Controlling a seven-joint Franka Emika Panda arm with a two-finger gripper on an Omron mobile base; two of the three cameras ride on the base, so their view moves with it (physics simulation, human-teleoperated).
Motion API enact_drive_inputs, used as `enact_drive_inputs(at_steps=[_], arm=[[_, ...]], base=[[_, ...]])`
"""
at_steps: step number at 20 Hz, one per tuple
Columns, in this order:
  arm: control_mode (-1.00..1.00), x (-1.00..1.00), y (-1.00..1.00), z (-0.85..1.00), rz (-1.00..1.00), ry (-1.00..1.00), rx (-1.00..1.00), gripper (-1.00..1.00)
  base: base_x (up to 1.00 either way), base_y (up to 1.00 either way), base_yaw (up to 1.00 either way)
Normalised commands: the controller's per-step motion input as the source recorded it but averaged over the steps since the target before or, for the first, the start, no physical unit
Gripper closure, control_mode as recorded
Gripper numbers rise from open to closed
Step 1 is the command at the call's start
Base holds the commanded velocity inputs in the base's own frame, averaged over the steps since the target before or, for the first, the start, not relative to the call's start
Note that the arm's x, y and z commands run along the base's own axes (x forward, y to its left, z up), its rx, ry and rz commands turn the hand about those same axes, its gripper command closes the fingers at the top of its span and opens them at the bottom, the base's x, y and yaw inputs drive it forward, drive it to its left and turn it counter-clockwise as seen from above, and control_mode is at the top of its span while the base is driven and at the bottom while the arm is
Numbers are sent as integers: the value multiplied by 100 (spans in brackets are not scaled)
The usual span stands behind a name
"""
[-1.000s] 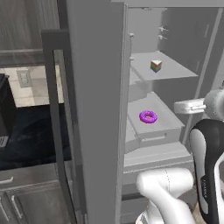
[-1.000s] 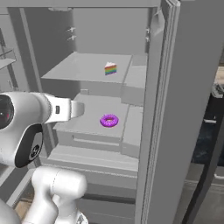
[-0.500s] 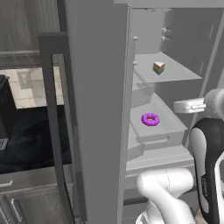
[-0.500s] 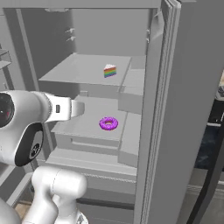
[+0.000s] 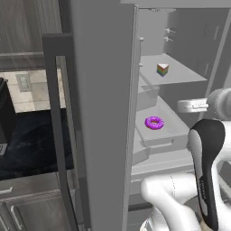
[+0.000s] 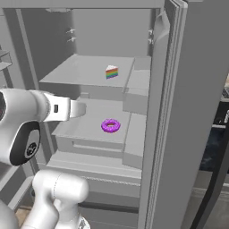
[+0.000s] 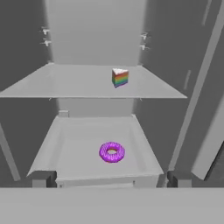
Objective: Take the cake and donut from the fridge and place them on the empty tray on the dining counter.
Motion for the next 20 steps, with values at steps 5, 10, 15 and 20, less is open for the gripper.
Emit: enact_drive_inputs(at_steps=[5,10,15,20], arm=[[-100,8,0,52,-3,-15,0,-100],[-100,53,-10,10,2,-3,0,-100],[-100,70,0,8,4,0,0,-100],[-100,77,0,0,0,0,-1,-100]], base=[[0,0,0],[0,0,0],[0,0,0],[0,0,0]])
